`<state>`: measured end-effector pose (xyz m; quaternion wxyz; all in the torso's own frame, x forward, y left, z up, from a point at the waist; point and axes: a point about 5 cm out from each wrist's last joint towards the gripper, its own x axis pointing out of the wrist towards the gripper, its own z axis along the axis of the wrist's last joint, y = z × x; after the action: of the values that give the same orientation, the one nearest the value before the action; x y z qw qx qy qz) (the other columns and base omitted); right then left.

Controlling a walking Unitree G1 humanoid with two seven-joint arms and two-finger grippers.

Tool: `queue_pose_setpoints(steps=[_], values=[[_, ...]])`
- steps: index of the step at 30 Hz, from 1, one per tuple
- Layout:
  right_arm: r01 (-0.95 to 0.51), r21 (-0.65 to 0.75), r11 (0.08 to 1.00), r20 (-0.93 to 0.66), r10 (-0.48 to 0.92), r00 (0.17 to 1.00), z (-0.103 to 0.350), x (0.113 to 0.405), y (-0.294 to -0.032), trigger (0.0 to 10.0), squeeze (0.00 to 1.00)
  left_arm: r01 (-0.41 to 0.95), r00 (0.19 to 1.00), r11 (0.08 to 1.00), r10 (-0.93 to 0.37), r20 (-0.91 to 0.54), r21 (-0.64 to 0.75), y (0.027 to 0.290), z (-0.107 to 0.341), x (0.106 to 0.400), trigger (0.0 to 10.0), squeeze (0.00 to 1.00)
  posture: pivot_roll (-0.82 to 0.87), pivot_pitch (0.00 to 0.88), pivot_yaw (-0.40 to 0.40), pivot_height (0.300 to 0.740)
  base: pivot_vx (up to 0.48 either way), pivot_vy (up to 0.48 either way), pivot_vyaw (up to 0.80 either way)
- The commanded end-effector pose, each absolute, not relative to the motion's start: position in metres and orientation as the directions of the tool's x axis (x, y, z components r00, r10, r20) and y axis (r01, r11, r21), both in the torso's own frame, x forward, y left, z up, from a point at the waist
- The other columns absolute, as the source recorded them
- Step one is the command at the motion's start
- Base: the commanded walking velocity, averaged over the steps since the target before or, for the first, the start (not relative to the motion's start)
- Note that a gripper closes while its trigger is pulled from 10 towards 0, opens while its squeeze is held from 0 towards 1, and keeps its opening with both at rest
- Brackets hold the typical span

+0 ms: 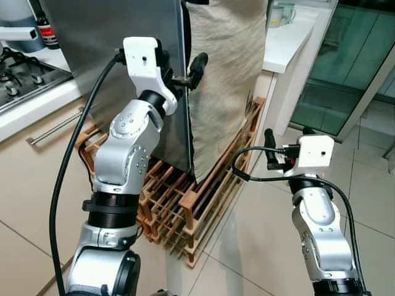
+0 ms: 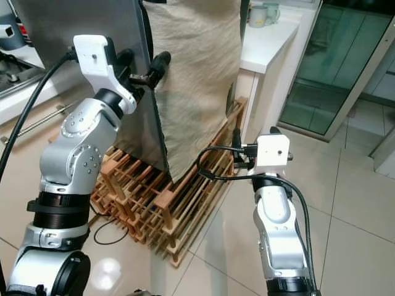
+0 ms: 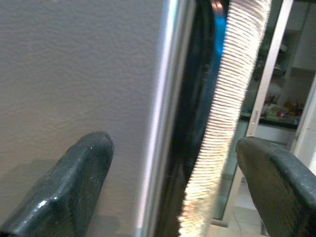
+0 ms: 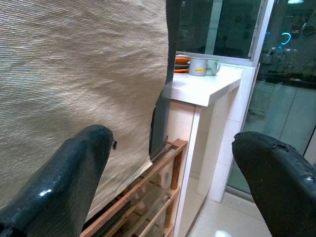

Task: Restocking fridge

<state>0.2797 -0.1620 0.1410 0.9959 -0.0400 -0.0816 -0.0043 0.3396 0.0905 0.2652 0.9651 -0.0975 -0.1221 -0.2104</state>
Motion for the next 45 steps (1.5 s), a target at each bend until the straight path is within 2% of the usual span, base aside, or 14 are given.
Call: queue_pose_setpoints(steps=[1, 15, 19, 26, 29, 31, 34, 35, 37, 38, 40, 41, 42, 45], values=[[0.017, -0.086, 0.996, 0.159, -0.003, 0.987, 0.140, 0.280, -0.163, 10.0, 0.00, 0.488, 0.856, 0.863, -0.443, 0.269, -0.131, 0.080, 0.266, 0.336, 10.0, 0.00, -0.14, 0.000, 0.053, 0.740, 0.000, 0.000, 0.00], [0.018, -0.090, 0.996, 0.146, -0.005, 0.989, 0.136, 0.279, -0.164, 10.0, 0.00, 0.563, 0.816, 0.808, -0.511, 0.269, -0.175, 0.067, 0.266, 0.329, 10.0, 0.00, -0.14, 0.000, 0.053, 0.740, 0.000, 0.000, 0.00], [0.013, -0.090, 0.996, 0.142, 0.000, 0.990, 0.135, 0.281, -0.163, 10.0, 0.00, 0.496, 0.851, 0.868, -0.477, 0.220, -0.035, 0.059, 0.253, 0.340, 10.0, 0.00, -0.14, 0.000, 0.048, 0.740, 0.000, 0.000, 0.00], [0.001, -0.088, 0.996, 0.144, 0.011, 0.989, 0.136, 0.284, -0.160, 10.0, 0.00, 0.463, 0.861, 0.886, -0.459, 0.221, 0.034, 0.041, 0.248, 0.356, 10.0, 0.00, -0.14, 0.000, 0.049, 0.740, 0.000, 0.000, 0.00], [-0.005, -0.083, 0.997, 0.144, 0.017, 0.990, 0.135, 0.282, -0.159, 10.0, 0.00, 0.674, 0.709, 0.739, -0.651, 0.271, 0.013, -0.004, 0.260, 0.348, 10.0, 0.00, -0.15, 0.000, 0.051, 0.740, 0.000, 0.000, 0.00], [-0.005, -0.083, 0.997, 0.144, 0.017, 0.990, 0.135, 0.282, -0.159, 10.0, 0.00, 0.674, 0.709, 0.739, -0.651, 0.271, 0.013, -0.004, 0.260, 0.348, 10.0, 0.00, -0.15, 0.000, 0.051, 0.740, 0.000, 0.000, 0.00], [0.001, -0.088, 0.996, 0.113, 0.009, 0.994, 0.127, 0.270, -0.162, 10.0, 0.00, 0.879, 0.462, 0.471, -0.809, 0.365, -0.068, -0.051, 0.282, 0.322, 10.0, 0.00, -0.21, 0.000, 0.075, 0.740, 0.000, 0.000, 0.00], [0.001, -0.088, 0.996, 0.113, 0.009, 0.994, 0.127, 0.270, -0.162, 10.0, 0.00, 0.879, 0.462, 0.471, -0.809, 0.365, -0.068, -0.051, 0.282, 0.322, 10.0, 0.00, -0.21, 0.000, 0.075, 0.740, 0.000, 0.000, 0.00], [0.014, -0.088, 0.996, 0.100, -0.005, 0.995, 0.123, 0.263, -0.165, 10.0, 0.00, 0.948, 0.313, 0.302, -0.844, 0.436, -0.095, -0.070, 0.298, 0.302, 10.0, 0.00, -0.22, 0.000, 0.082, 0.740, 0.000, 0.000, 0.00], [0.014, -0.088, 0.996, 0.100, -0.005, 0.995, 0.123, 0.263, -0.165, 10.0, 0.00, 0.948, 0.313, 0.302, -0.844, 0.436, -0.095, -0.070, 0.298, 0.302, 10.0, 0.00, -0.22, 0.000, 0.082, 0.740, 0.000, 0.000, 0.00], [0.056, -0.080, 0.995, 0.089, -0.049, 0.995, 0.120, 0.254, -0.171, 10.0, 0.00, 0.988, 0.149, 0.111, -0.846, 0.512, -0.103, -0.082, 0.311, 0.278, 10.0, 0.00, -0.24, 0.000, 0.088, 0.740, 0.000, 0.000, 0.00], [0.056, -0.080, 0.995, 0.089, -0.049, 0.995, 0.120, 0.254, -0.171, 10.0, 0.00, 0.988, 0.149, 0.111, -0.846, 0.512, -0.103, -0.082, 0.311, 0.278, 10.0, 0.00, -0.24, 0.000, 0.088, 0.740, 0.000, 0.000, 0.00], [0.076, -0.080, 0.994, 0.083, -0.070, 0.994, 0.119, 0.248, -0.176, 10.0, 0.00, 0.995, 0.042, -0.018, -0.828, 0.559, -0.100, -0.087, 0.316, 0.263, 10.0, 0.00, -0.24, 0.000, 0.088, 0.740, 0.000, 0.000, 0.00], [0.072, -0.086, 0.994, 0.079, -0.065, 0.995, 0.118, 0.244, -0.178, 10.0, 0.00, 0.995, 0.012, -0.045, -0.826, 0.563, -0.088, -0.089, 0.316, 0.260, 10.0, 0.00, -0.26, 0.000, 0.095, 0.740, 0.000, 0.000, 0.00]])
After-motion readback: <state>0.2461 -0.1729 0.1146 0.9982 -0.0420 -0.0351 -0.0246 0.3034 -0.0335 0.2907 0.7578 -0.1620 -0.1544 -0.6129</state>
